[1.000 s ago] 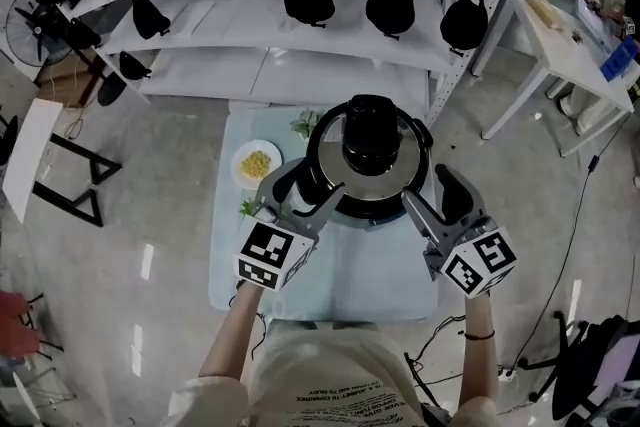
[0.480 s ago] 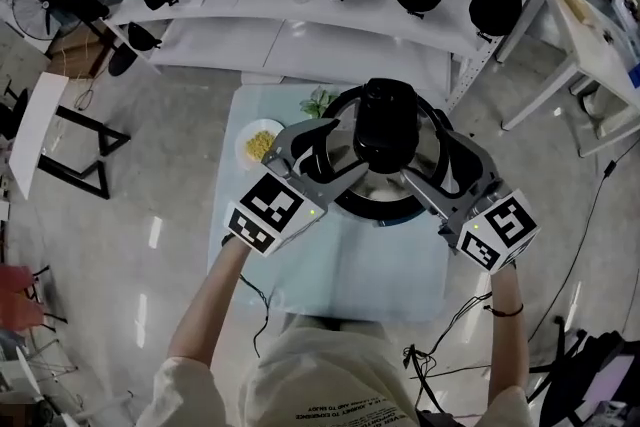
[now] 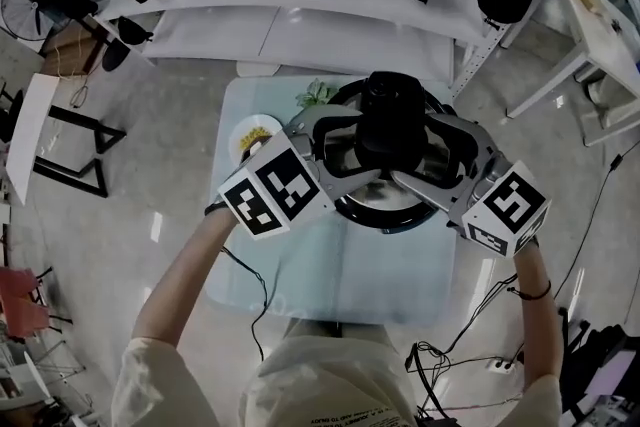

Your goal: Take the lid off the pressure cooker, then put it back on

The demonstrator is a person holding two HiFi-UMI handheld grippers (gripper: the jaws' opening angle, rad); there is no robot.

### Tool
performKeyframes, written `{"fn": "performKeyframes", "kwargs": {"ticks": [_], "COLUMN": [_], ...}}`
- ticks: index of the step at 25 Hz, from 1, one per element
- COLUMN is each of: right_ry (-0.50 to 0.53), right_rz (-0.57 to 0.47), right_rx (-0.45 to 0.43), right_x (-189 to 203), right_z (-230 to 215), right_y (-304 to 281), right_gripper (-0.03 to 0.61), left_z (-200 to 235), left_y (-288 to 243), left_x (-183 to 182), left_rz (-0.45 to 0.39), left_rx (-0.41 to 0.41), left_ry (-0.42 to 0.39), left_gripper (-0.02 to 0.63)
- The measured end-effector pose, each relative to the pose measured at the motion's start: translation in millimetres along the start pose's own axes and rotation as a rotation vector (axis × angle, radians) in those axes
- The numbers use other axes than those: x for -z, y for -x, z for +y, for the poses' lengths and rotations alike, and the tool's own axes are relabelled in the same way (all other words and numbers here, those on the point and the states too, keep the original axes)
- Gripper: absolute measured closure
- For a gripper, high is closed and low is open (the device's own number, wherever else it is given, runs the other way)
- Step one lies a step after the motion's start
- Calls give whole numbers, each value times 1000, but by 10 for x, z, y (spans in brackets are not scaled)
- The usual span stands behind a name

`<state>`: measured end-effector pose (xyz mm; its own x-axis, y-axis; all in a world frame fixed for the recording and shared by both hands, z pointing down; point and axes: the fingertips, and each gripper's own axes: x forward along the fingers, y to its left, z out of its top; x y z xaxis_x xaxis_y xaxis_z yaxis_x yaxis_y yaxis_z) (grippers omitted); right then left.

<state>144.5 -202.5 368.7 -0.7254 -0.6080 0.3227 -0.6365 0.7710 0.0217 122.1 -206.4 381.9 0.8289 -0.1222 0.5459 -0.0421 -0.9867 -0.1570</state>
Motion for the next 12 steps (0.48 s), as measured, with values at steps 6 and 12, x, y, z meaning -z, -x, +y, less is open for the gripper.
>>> {"fn": "performKeyframes", "kwargs": {"ticks": [6,12], "right_ry": [46,62], "right_rz": [86,139], "right_rx": [-64,-114], "right_x": [48,89], "right_z": [-16,-64], "right_y": [-86,-147], "right_gripper": [255,256], "left_z": [13,15], "left_y": [-121,-231], "left_x": [14,11], "left_rz": [33,68], "left_rx": [78,135], "left_ry": [-44,-97], "left_gripper": [344,344]}}
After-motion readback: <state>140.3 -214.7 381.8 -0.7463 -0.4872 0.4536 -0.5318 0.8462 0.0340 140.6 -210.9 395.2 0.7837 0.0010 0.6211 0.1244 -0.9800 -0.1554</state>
